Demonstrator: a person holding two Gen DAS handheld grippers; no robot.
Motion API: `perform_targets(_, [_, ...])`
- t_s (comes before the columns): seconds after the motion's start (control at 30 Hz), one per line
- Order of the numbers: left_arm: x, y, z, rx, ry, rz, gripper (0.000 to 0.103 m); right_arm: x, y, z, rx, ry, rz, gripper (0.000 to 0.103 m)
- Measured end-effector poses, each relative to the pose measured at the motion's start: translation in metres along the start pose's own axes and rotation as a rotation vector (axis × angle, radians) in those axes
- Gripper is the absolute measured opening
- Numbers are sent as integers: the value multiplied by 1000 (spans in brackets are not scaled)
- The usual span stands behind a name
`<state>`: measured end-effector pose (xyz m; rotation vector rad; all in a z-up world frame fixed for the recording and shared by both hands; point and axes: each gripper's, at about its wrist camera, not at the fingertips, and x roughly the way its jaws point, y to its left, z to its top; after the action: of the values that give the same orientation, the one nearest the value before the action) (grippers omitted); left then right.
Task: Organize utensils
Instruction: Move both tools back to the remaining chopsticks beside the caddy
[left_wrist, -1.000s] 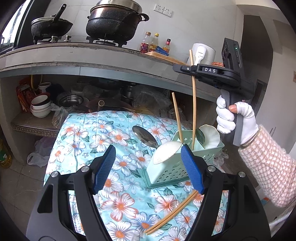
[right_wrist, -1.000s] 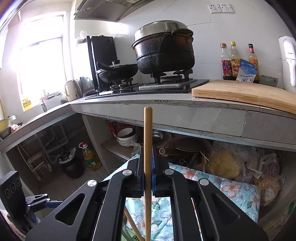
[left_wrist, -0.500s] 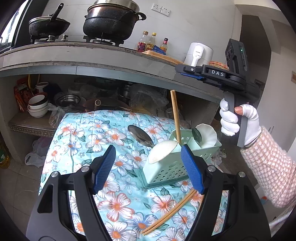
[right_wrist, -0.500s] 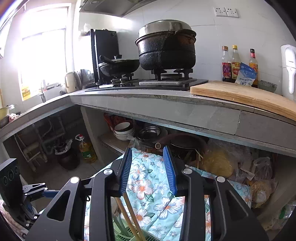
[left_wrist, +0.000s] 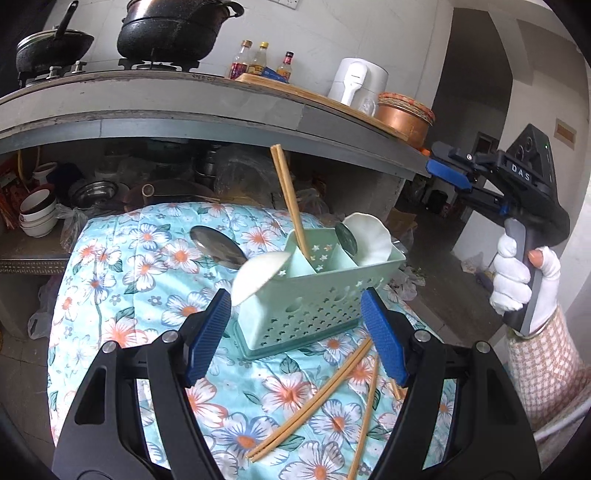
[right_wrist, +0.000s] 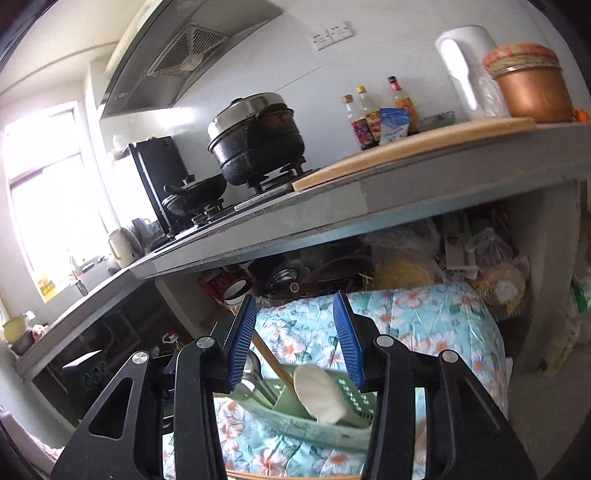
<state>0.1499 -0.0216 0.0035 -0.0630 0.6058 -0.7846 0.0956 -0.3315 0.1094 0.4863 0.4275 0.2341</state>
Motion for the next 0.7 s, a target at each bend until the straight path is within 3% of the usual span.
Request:
perform_targets(0.37, [30,-44,-16,56,106,-84,69,-28,-76,-94,275,159,-118,43])
perform_targets(0.7, [53,-75,-35,91,197,-107,69,-20,-107,-135,412,265,-134,43])
